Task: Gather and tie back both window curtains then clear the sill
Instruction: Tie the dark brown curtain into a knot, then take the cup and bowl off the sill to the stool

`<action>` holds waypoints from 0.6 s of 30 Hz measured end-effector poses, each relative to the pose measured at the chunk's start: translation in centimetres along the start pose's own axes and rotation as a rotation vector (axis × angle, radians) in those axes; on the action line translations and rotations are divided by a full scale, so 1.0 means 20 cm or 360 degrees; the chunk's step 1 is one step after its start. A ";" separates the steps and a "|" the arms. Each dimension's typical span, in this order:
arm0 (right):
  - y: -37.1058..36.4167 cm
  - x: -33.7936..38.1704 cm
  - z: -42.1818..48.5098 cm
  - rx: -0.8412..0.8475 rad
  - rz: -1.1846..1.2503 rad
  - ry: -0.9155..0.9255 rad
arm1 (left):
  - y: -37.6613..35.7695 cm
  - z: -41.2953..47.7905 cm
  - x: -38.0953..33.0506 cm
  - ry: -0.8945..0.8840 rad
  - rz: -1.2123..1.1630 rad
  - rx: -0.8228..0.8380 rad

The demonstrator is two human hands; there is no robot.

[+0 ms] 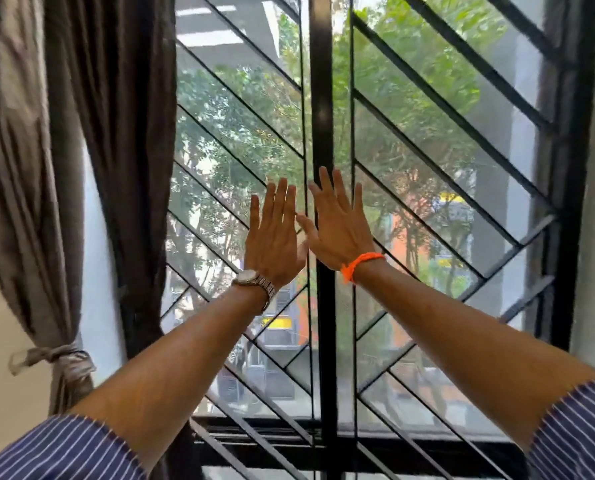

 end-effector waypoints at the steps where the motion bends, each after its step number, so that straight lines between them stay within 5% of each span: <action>1: -0.01 -0.07 -0.03 0.0024 -0.0043 -0.0001 | -0.02 0.00 -0.04 0.0002 -0.0009 0.0036; 18: -0.20 -0.77 -0.65 0.0410 -0.0350 -0.0266 | -0.44 -0.30 -0.68 -0.0038 -0.0360 0.0348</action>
Point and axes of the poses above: each hand's wrist, its own z-axis towards the middle knuckle, its own y-axis out of the back of the hand, x = y × z, the point moved 1 cm from there along z, towards the middle knuckle, and after that the axes turned 13 degrees about -y, right-handed, at the moved point
